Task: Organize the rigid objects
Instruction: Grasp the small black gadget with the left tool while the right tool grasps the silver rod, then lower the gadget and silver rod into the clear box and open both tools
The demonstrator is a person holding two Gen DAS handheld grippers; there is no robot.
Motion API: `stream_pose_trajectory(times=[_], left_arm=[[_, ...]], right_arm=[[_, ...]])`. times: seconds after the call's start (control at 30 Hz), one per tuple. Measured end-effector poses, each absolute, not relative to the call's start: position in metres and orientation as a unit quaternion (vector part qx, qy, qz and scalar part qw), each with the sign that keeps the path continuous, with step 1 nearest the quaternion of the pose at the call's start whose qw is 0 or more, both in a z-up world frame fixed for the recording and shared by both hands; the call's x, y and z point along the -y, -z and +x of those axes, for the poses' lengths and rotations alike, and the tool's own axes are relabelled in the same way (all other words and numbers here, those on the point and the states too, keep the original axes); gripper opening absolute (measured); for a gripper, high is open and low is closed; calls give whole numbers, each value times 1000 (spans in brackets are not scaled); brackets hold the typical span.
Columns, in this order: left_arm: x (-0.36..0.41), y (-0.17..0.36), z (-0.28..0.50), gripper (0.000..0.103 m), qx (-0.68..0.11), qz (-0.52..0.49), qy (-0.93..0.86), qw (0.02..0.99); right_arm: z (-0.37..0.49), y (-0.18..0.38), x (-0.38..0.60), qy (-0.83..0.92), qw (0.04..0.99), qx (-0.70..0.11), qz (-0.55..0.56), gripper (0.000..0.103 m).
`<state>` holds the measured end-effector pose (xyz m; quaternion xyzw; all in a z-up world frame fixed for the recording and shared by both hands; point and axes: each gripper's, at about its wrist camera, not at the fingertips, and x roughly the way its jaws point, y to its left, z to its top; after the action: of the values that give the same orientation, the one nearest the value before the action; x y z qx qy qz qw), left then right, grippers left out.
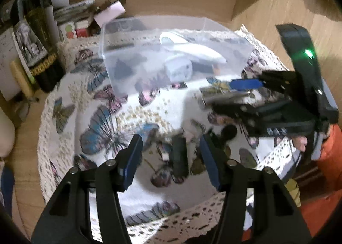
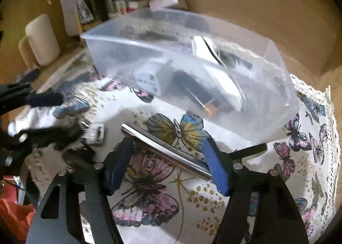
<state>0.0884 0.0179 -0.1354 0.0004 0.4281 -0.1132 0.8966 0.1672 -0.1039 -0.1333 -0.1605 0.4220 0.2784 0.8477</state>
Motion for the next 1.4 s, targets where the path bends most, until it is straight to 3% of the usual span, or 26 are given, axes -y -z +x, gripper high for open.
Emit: stream_pose_trajectory(times=[0.07,0.13,0.2,0.33,0.4,0.53,0.9,1.4], left_arm=[[-16,140,86,57,-433,-1,115,894],[-17,142,84,57,-432,-6,119,894],[-16,142,82,55,-432,-8,122,894],[-13,146,82,38,-435,0,125,892],[-14,149,83,34,-437,3,122,891],[-18,151,81,26,-429,1,114,896],[-30,113,76,25,-372,-5,91,924],[-45,46,102,25,-281,-10,66,957]], right_arm=[[168,135,106,-280,847,-424,-156,58],[167,135,108,-279,847,-425,-156,43],[164,134,110,-279,846,-426,-156,34],[154,133,117,-281,846,-428,-149,18],[148,133,120,-284,845,-430,-144,15],[139,134,125,-284,849,-426,-129,14],[119,111,137,-279,877,-379,-95,14],[128,30,149,-257,926,-267,-67,14]])
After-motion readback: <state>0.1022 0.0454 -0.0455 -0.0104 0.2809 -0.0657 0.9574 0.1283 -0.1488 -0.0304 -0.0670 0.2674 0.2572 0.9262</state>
